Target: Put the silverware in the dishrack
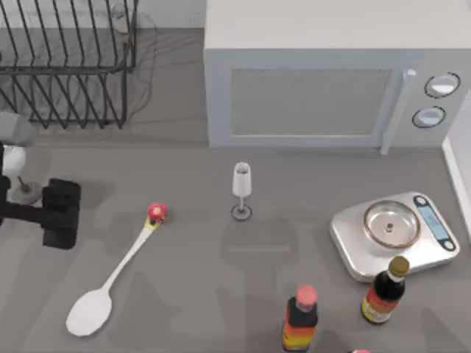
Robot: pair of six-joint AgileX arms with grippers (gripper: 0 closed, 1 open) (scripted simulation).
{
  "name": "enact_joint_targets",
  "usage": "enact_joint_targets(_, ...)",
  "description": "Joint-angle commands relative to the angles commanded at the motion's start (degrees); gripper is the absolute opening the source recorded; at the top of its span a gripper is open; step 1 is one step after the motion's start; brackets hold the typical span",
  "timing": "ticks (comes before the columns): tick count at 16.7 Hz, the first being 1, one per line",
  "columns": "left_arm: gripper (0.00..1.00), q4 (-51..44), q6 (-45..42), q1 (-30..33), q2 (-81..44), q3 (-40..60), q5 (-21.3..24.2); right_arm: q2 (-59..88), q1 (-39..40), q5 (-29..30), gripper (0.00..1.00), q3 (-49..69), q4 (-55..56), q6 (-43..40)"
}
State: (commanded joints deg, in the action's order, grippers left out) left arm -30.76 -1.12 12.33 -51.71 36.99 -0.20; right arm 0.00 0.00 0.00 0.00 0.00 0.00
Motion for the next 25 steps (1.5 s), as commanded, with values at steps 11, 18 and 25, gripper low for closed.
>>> enact_joint_targets(11,1.0,-27.89,-1.34,11.72,-47.6,33.88,0.22,0.0,0.0,0.0,1.0,0.0,0.0,0.0)
enact_joint_targets(18,1.0,-30.0,-1.46,12.71,-51.21,36.99,0.23,0.0,0.0,0.0,1.0,0.0,0.0,0.0)
enact_joint_targets(25,1.0,-20.19,-1.67,12.57,-55.34,31.52,0.25,0.0,0.0,0.0,1.0,0.0,0.0,0.0)
